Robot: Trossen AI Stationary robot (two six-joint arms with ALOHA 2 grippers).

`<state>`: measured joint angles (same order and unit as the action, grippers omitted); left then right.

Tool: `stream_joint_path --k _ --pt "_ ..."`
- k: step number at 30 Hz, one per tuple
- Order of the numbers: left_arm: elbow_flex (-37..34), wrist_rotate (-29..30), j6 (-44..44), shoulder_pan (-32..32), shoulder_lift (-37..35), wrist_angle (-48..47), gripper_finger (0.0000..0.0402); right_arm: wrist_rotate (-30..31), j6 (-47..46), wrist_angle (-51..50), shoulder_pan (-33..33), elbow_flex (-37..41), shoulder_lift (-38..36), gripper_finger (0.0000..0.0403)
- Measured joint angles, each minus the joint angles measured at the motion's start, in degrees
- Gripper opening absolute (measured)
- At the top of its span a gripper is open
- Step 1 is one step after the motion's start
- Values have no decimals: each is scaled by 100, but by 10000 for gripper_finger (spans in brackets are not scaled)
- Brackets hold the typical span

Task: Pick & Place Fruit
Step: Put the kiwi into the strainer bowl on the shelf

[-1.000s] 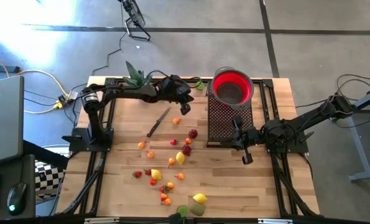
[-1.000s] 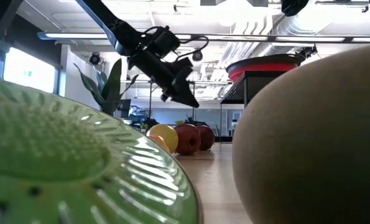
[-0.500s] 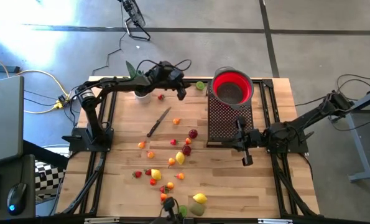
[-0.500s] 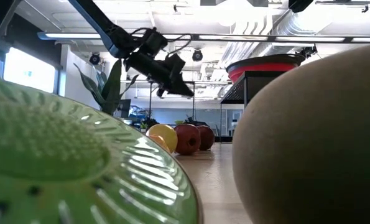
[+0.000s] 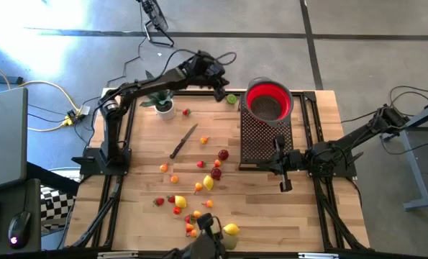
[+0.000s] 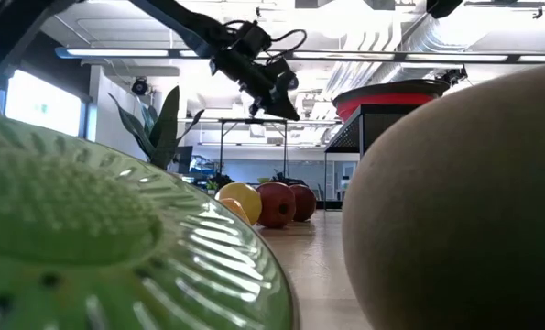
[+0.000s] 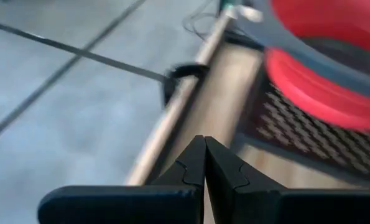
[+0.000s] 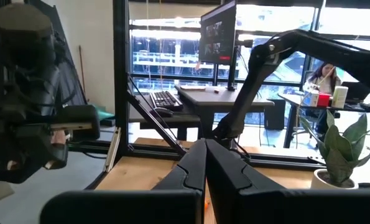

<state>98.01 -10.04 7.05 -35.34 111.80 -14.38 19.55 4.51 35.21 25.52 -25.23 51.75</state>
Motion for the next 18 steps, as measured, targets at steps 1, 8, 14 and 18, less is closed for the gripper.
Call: stream_joint_path --k 1,8,14,18 --pt "102 -97 -52 -60 80 -92 0 -3 -4 -37 0 0 0 3" --pt "313 -601 -581 -221 697 43 0 -15 -13 -204 0 0 0 3" --pt "324 -456 -795 -207 1103 476 0 -20 -31 -313 0 -2 0 3" --pt "324 -357 -870 -209 1292 694 0 -22 -41 -396 0 -2 -1 3"
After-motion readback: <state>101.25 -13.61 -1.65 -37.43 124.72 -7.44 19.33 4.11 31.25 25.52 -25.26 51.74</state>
